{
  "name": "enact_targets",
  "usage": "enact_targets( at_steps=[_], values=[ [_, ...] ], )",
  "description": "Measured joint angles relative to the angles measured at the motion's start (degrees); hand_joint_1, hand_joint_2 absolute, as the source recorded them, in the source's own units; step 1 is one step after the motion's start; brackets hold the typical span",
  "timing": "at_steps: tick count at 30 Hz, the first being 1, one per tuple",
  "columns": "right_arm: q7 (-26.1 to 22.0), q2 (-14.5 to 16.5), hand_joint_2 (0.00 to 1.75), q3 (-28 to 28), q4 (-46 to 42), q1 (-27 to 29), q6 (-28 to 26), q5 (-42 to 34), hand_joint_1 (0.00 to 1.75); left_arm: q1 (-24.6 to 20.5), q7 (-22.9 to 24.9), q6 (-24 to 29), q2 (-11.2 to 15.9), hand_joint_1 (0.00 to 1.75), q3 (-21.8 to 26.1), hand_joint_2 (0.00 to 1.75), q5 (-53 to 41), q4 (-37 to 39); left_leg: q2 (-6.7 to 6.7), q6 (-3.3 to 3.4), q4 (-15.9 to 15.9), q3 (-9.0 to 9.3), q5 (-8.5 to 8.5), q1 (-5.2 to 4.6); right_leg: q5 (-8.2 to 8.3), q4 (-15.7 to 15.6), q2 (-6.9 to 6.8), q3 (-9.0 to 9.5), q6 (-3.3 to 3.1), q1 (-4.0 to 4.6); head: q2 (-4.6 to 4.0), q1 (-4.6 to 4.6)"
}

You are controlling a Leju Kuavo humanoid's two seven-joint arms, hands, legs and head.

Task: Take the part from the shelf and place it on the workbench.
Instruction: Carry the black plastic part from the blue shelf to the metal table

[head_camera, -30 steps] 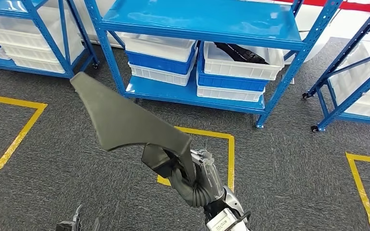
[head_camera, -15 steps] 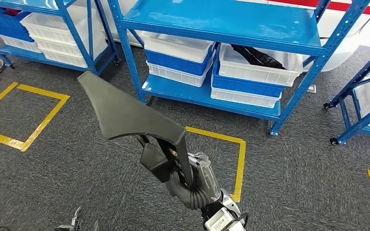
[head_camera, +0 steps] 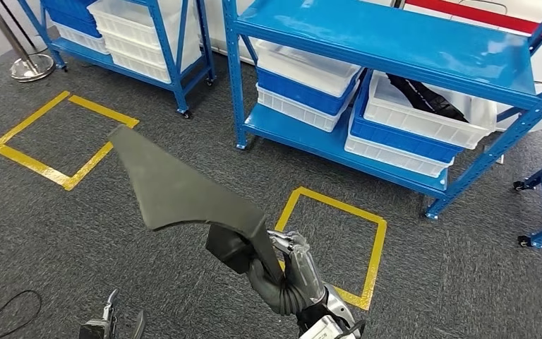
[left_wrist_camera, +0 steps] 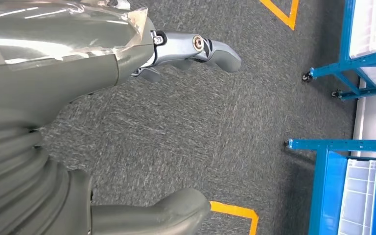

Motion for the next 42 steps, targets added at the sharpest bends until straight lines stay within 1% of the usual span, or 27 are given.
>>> enact_targets(
  at_steps=[1, 2, 3, 5, 7, 9, 11, 13, 14, 15, 16, 18, 20, 22, 24, 26, 28, 30, 31, 32, 34, 35, 36, 37, 39, 40, 42],
  values=[
    [0.0, 0.0, 1.75, 0.0, 0.0, 0.2, 0.0, 0.1, 1.75, 0.1, 0.0, 0.0, 0.0, 0.0, -0.2, 1.75, 0.0, -0.1, -0.67, 0.01, 0.0, -0.06, 0.09, -0.05, 0.47, -0.4, 0.15, 0.25, 0.3, 0.01, 0.0, 0.02],
    [-0.1, 0.0, 1.75, 0.0, 0.0, 0.3, 0.0, 0.3, 1.75, 0.2, 0.0, 0.1, 0.0, 0.0, -0.4, 1.75, 0.1, -0.2, -1.38, -0.04, 0.0, -0.08, 0.17, -0.09, 1.72, -3.0, 0.41, 1.66, 0.68, 0.01, 0.0, 0.04],
    [-0.1, 0.0, 1.75, 0.0, 0.0, 0.4, 0.0, 0.5, 1.75, 0.3, 0.0, 0.3, 0.0, 0.0, -0.6, 1.75, 0.2, -0.3, -2.07, -0.14, 0.1, -0.08, 0.26, -0.1, 3.31, -7.0, 1.13, 3.76, 1.01, -0.06, 0.0, 0.06],
    [-0.2, 0.2, 1.75, 0.0, 0.0, 0.5, 0.0, 0.9, 1.75, 0.3, 0.0, 0.6, 0.0, 0.0, -1.0, 1.75, 0.3, -0.8, -3.3, -0.55, 0.3, -0.26, 0.39, -0.33, 5.78, -14.1, 2.86, 7.14, 1.09, -0.16, 0.01, 0.03],
    [-0.4, 0.5, 1.75, 0.1, 0.0, 0.6, 0.0, 1.1, 1.75, 0.3, 0.0, 0.9, 0.0, 0.0, -1.2, 1.75, 0.3, -1.0, -4.27, -1.32, 0.3, -0.52, 0.4, -0.33, 6.26, -16.3, 3.33, 8.04, 0.38, 0.23, 0.0, -0.07],
    [-0.2, 1.0, 1.75, 0.2, 0.0, 0.4, 0.4, 1.2, 1.75, 0.3, 0.0, 1.1, 0.1, 0.0, -1.4, 1.75, 0.4, -1.0, -4.65, -2.18, 0.4, -0.81, 0.3, -0.02, 6.44, -16.5, 2.32, 8.44, -0.62, 0.14, 0.0, -0.12],
    [0.5, 1.7, 1.75, 0.4, -0.1, 0.3, 1.1, 1.5, 1.75, 0.1, 0.0, 1.3, 0.1, 0.0, -1.5, 1.75, 0.6, -0.9, -2.51, -2.77, 2.8, -1.95, -1.41, 0.13, 6.81, -16.9, 1.18, 8.81, -1.48, -0.33, 0.0, -0.43],
    [1.2, 2.1, 1.75, 0.5, -0.4, 0.4, 1.9, 1.9, 1.75, -0.3, 0.0, 1.6, 0.2, 0.0, -1.5, 1.75, 0.9, -0.9, 0.39, -3.32, 8.5, -4.54, -4.93, 0.44, 6.8, -16.9, -0.11, 8.89, -2.02, 0.02, 0.0, -0.75],
    [1.3, 2.1, 1.75, 0.5, -0.5, 0.5, 2.3, 2.0, 1.75, -0.4, 0.0, 1.7, 0.2, 0.0, -1.4, 1.75, 0.9, -0.9, 1.07, -3.59, 11.4, -5.87, -6.3, 0.64, 6.71, -16.9, -0.79, 8.9, -2.19, 0.27, 0.0, -0.78],
    [1.4, 2.2, 1.75, 0.5, -0.7, 0.7, 2.6, 2.1, 1.75, -0.5, 0.0, 1.7, 0.2, 0.0, -1.2, 1.75, 0.9, -0.9, 1.43, -3.78, 13.0, -6.57, -6.7, 0.76, 6.59, -16.9, -1.45, 8.9, -2.24, 0.46, 0.0, -0.77],
    [1.4, 2.2, 1.75, 0.5, -0.8, 0.8, 3.0, 2.1, 1.75, -0.4, 0.0, 1.7, 0.2, 0.0, -1.0, 1.75, 0.9, -0.9, 1.67, -3.87, 12.7, -6.26, -6.01, 0.81, 6.45, -16.8, -2.05, 8.93, -2.24, 0.56, 0.0, -0.8],
    [1.2, 2.3, 1.75, 0.3, -1.1, 0.9, 3.6, 2.1, 1.75, -0.4, 0.0, 1.6, 0.2, 0.0, -0.5, 1.75, 0.9, -1.1, 2.76, -3.66, 6.7, -2.87, -2.82, 0.71, 6.04, -16.8, -3.15, 9.29, -2.02, 0.63, 0.0, -0.79],
    [1.1, 2.4, 1.75, -0.1, -1.4, 0.9, 4.0, 2.0, 1.75, -0.6, 0.0, 1.5, 0.2, 0.0, -0.2, 1.75, 0.9, -1.5, 4.41, -2.93, 1.6, -0.06, -0.98, 0.05, 5.74, -17.0, -4.1, 9.72, -1.68, 0.81, 0.0, -0.71],
    [1.0, 2.6, 1.75, -0.5, -1.6, 0.9, 4.1, 2.0, 1.75, -0.8, 0.0, 1.5, 0.2, 0.0, 0.0, 1.75, 0.9, -1.8, 4.69, -2.06, 0.7, 0.23, -0.89, -0.69, 5.57, -17.2, -4.97, 9.92, -1.3, 0.97, 0.0, -0.65],
    [0.9, 2.8, 1.75, -0.7, -2.0, 1.0, 4.1, 2.0, 1.75, -0.7, 0.0, 1.3, 0.2, 0.0, 0.4, 1.75, 0.8, -2.0, 3.68, -1.28, 0.1, 0.3, -0.6, -0.72, 5.27, -17.1, -5.42, 9.89, -0.84, 1.03, 0.0, -0.66],
    [0.5, 3.0, 1.75, -1.3, -2.5, 1.1, 4.1, 2.0, 1.75, -0.7, 0.0, 1.2, 0.1, 0.0, 0.7, 1.75, 0.7, -2.4, 2.63, -0.59, -0.6, 0.64, -0.18, -0.35, 4.07, -15.1, -3.49, 8.94, -0.56, 0.93, 0.0, -0.59],
    [0.2, 3.0, 1.75, -1.9, -3.0, 1.4, 4.1, 2.1, 1.75, -1.0, -0.1, 1.0, 0.1, 0.0, 0.8, 1.75, 0.5, -2.6, 1.43, -0.22, -0.9, 0.83, 0.03, -0.15, 1.4, -8.6, -0.85, 5.71, -0.82, 0.54, 0.0, -0.43],
    [0.1, 2.9, 1.75, -2.5, -3.1, 1.9, 4.2, 2.1, 1.75, -1.1, -0.1, 0.9, 0.1, 0.0, 0.9, 1.75, 0.4, -2.6, 0.01, -0.14, -0.9, 0.83, 0.07, -0.09, -0.63, -1.4, -0.08, 1.7, -0.8, 0.14, 0.01, -0.35],
    [0.1, 2.9, 1.75, -2.6, -3.1, 2.1, 4.2, 2.1, 1.75, -1.1, -0.1, 0.8, 0.1, 0.0, 0.9, 1.75, 0.3, -2.7, -0.74, -0.16, -0.9, 0.84, 0.07, -0.03, -0.48, -0.1, 0.0, 0.71, -0.41, -0.09, 0.01, -0.35],
    [0.1, 2.8, 1.75, -2.8, -3.1, 2.2, 4.2, 2.2, 1.75, -1.1, -0.1, 0.7, 0.1, 0.0, 0.9, 1.75, 0.3, -2.7, -1.49, -0.22, -0.8, 0.88, 0.08, 0.05, 0.56, -1.0, 0.11, 0.78, 0.2, -0.37, 0.01, -0.35],
    [0.0, 2.8, 1.75, -3.1, -3.2, 2.3, 4.3, 2.3, 1.75, -1.1, 0.0, 0.5, 0.1, 0.0, 0.9, 1.75, 0.3, -2.7, -3.04, -0.64, -0.5, 0.84, 0.0, 0.32, 4.15, -8.0, 1.49, 3.57, 1.7, -1.26, 0.0, -0.33],
    [0.0, 2.8, 1.75, -3.3, -3.3, 2.4, 4.3, 2.3, 1.75, -1.1, 0.0, 0.5, 0.1, 0.0, 0.9, 1.75, 0.3, -2.8, -3.77, -1.08, -0.1, 0.59, -0.14, 0.31, 5.58, -11.5, 2.65, 4.99, 2.07, -1.69, 0.0, -0.31],
    [0.0, 2.9, 1.75, -3.5, -3.4, 2.5, 4.5, 2.4, 1.75, -1.2, 0.0, 0.4, 0.1, 0.0, 1.0, 1.75, 0.2, -2.8, -4.44, -1.59, 0.2, 0.26, -0.19, 0.37, 6.49, -13.9, 3.56, 6.02, 2.14, -1.95, 0.0, -0.33],
    [-0.1, 3.0, 1.75, -3.7, -3.5, 2.7, 4.8, 2.6, 1.75, -1.2, 0.0, 0.3, 0.1, 0.0, 1.1, 1.75, 0.1, -2.9, -4.98, -2.05, 0.5, -0.13, -0.19, 0.45, 6.79, -14.8, 4.09, 6.35, 1.9, -1.99, 0.0, -0.35],
    [-0.1, 3.3, 1.75, -4.0, -3.8, 2.8, 5.6, 2.8, 1.75, -1.2, 0.0, 0.1, 0.1, 0.0, 1.4, 1.75, -0.1, -3.0, -5.83, -2.77, 0.5, -0.7, 0.07, 0.9, 7.08, -14.9, 3.23, 6.32, 1.03, -1.71, 0.01, -0.41],
    [-0.1, 3.5, 1.75, -4.1, -3.9, 2.8, 6.0, 2.9, 1.75, -1.2, 0.0, 0.0, 0.0, 0.0, 1.6, 1.75, -0.2, -3.0, -5.09, -2.97, 0.8, -0.96, -0.12, 1.04, 7.24, -15.0, 2.68, 6.29, 0.67, -1.62, 0.01, -0.43],
    [-0.1, 4.0, 1.75, -4.3, -4.1, 2.8, 6.8, 3.2, 1.75, -1.4, 0.0, -0.1, 0.0, 0.0, 1.8, 1.75, -0.2, -2.9, -1.94, -3.26, 4.1, -2.42, -2.15, 1.08, 7.49, -15.2, 1.43, 6.29, -0.09, -1.43, 0.0, -0.64]
  ],
)
